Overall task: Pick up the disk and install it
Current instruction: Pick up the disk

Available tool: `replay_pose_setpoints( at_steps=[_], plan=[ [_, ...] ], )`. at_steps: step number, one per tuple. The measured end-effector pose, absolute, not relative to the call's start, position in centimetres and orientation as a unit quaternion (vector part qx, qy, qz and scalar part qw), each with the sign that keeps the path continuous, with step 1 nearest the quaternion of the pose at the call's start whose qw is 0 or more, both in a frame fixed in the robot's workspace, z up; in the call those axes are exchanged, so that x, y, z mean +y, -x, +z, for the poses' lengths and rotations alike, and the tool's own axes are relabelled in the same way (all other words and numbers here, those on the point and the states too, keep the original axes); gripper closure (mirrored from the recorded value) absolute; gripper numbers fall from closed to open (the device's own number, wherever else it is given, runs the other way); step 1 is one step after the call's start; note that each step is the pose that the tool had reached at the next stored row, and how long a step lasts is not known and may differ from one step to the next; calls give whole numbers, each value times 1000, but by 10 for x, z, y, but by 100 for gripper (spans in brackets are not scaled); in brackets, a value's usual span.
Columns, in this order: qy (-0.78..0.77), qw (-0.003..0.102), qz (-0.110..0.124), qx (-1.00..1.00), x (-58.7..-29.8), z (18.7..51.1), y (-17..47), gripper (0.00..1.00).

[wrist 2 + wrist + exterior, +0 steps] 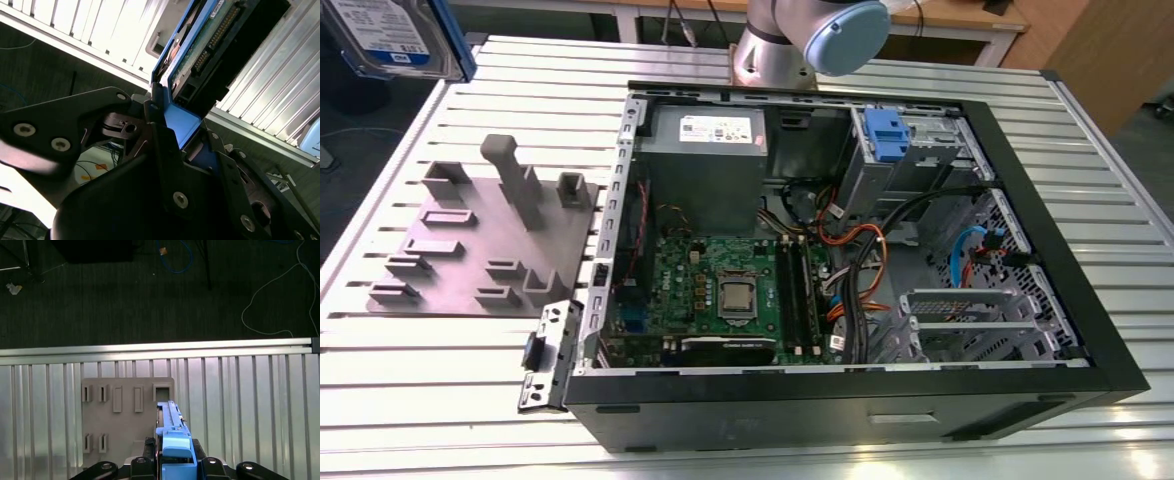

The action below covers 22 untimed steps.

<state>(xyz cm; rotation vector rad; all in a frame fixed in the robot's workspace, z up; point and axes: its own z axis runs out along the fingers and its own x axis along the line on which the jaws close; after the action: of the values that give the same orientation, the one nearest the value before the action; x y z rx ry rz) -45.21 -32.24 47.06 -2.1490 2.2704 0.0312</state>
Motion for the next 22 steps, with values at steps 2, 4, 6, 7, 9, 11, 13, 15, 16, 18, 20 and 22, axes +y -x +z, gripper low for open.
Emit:
replay_pose_setpoints(
  at_steps=[2,4,6,7,9,11,13,15,16,18,20,22],
  plan=[
    [687,8,10,726,-322,472,452,64],
    [687,8,10,726,-322,473,452,64],
    [687,8,10,726,-322,475,452,64],
    [687,8,10,726,-322,475,452,64],
    [687,8,10,726,-322,477,452,64],
    [687,8,10,726,-322,478,452,64],
    [687,8,10,726,-322,479,452,64],
    [687,8,10,726,-322,480,452,64],
    [687,8,10,726,-322,480,452,64],
    [687,8,10,726,-322,481,452,64],
    [687,8,10,726,-322,482,452,64],
    [687,8,10,726,-322,484,452,64]
  ],
)
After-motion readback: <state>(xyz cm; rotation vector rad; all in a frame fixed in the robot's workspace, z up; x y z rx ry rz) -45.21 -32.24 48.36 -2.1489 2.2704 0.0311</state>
